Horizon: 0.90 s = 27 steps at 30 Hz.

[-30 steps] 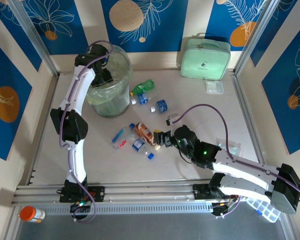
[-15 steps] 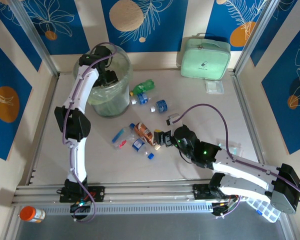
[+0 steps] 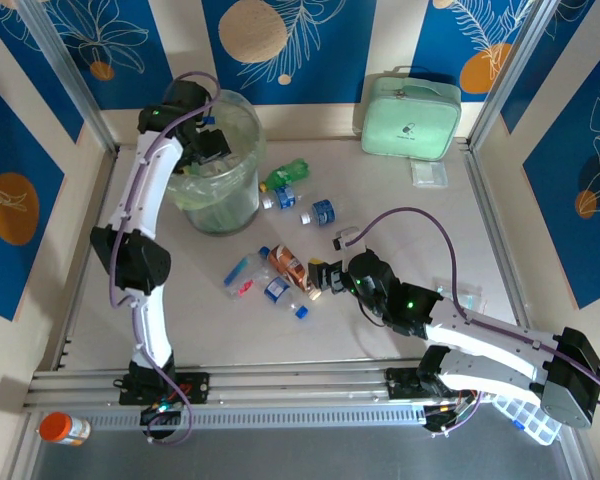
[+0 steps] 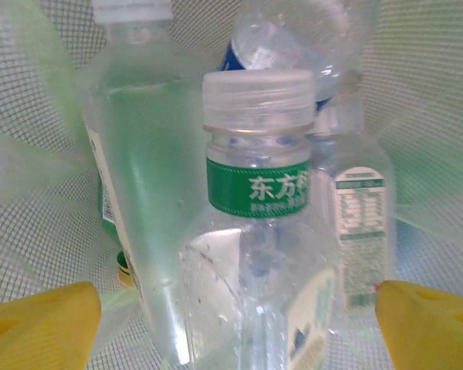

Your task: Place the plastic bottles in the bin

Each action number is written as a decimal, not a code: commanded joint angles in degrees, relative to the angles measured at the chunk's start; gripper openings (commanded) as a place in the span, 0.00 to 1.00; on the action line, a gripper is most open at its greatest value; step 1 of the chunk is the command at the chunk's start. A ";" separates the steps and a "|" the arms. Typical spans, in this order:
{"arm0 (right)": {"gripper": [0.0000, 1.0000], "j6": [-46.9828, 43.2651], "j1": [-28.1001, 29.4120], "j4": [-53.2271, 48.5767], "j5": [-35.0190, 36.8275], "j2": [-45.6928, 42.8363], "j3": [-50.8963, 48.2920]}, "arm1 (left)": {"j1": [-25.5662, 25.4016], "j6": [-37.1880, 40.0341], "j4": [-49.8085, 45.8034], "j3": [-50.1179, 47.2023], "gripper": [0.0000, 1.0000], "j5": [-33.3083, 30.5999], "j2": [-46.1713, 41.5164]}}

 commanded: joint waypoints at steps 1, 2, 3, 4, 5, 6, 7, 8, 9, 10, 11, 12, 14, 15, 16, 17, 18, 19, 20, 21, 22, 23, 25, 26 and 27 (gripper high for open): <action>0.81 0.03 -0.48 0.34 0.71 -0.60 1.45 | -0.22 0.31 0.53 -2.87 0.92 1.33 -6.08; 0.81 -0.02 -0.50 0.26 0.58 -0.66 1.44 | -0.53 0.52 1.04 -3.81 0.92 0.78 -7.45; 0.81 -0.12 -0.61 0.33 0.45 -0.65 1.45 | -1.01 0.49 1.35 -5.00 0.92 -1.15 -9.35; 0.81 -0.11 -0.66 0.28 0.44 -0.66 1.43 | -1.72 0.13 2.19 -6.92 0.92 -4.03 -11.57; 0.81 -0.16 -0.72 0.30 0.36 -0.60 1.42 | -2.55 0.18 3.47 -9.08 0.92 -6.24 -13.92; 0.81 -0.16 -0.82 0.28 0.11 -0.53 1.41 | -3.37 0.12 5.42 -12.39 0.92 -8.26 -17.14; 0.81 -0.16 -1.04 0.25 -0.14 -0.49 1.45 | -4.33 -0.17 7.72 -16.19 0.92 -10.16 -20.55; 0.81 -0.16 -1.02 0.18 -0.25 -0.49 1.46 | -5.20 -0.50 9.59 -19.49 0.92 -11.72 -23.49; 0.81 -0.11 -1.08 0.21 -0.48 -0.48 1.54 | -6.21 -0.64 11.94 -23.34 0.91 -13.19 -26.99; 0.81 -0.18 -1.10 0.30 -0.82 -0.40 1.41 | -7.40 -0.75 14.06 -26.97 0.91 -14.12 -30.36; 0.81 -0.16 -1.17 0.39 -1.07 -0.32 1.52 | -8.46 -1.35 15.20 -29.46 0.91 -14.84 -33.05; 0.81 -0.24 -1.17 0.42 -1.30 -0.31 1.45 | -9.86 -2.24 15.93 -32.44 0.90 -15.57 -35.84; 0.81 -0.33 -1.09 0.83 -1.89 -0.23 1.39 | -13.44 -2.69 16.85 -36.91 0.89 -16.62 -40.18; 0.81 -0.41 -1.15 0.94 -2.33 -0.15 1.35 | -15.99 -2.83 16.93 -39.05 0.89 -18.22 -42.24; 0.81 -0.54 -1.02 1.15 -2.54 -0.07 1.33 | -18.92 -2.82 17.04 -41.02 0.89 -20.24 -43.99; 0.80 -0.64 -1.00 1.21 -2.54 0.10 1.35 | -21.20 -2.95 17.13 -42.77 0.89 -21.50 -45.33; 0.80 -0.70 -1.00 1.14 -2.39 0.37 1.46 | -23.36 -3.34 17.65 -45.12 0.89 -22.21 -46.91; 0.80 -0.85 -1.01 1.18 -2.29 0.71 1.54 | -25.00 -3.83 18.51 -47.83 0.89 -22.12 -48.43; 0.80 -0.85 -1.01 1.05 -2.21 0.97 1.71 | -26.12 -4.04 19.69 -50.50 0.89 -21.52 -49.96; 0.80 -0.92 -1.06 0.97 -2.28 1.33 1.81 | -27.11 -3.86 22.40 -53.92 0.89 -20.10 -51.89; 0.80 -1.16 -0.98 1.02 -2.42 1.65 1.95 | -27.90 -3.61 25.24 -57.98 0.89 -18.92 -54.03; 0.80 -1.26 -0.92 1.00 -2.54 1.90 2.02 | -28.49 -3.44 27.74 -61.15 0.89 -18.45 -55.85; 0.80 -1.64 -0.98 1.27 -2.72 2.50 2.07 | -29.82 -1.91 33.58 -68.52 0.89 -18.78 -59.92; 0.80 -1.73 -0.97 1.23 -2.80 2.78 2.09 | -30.33 -0.84 35.84 -71.22 0.89 -19.37 -61.49; 0.80 -1.83 -0.92 1.39 -3.21 3.09 2.24 | -30.62 0.15 38.52 -74.34 0.89 -19.95 -63.03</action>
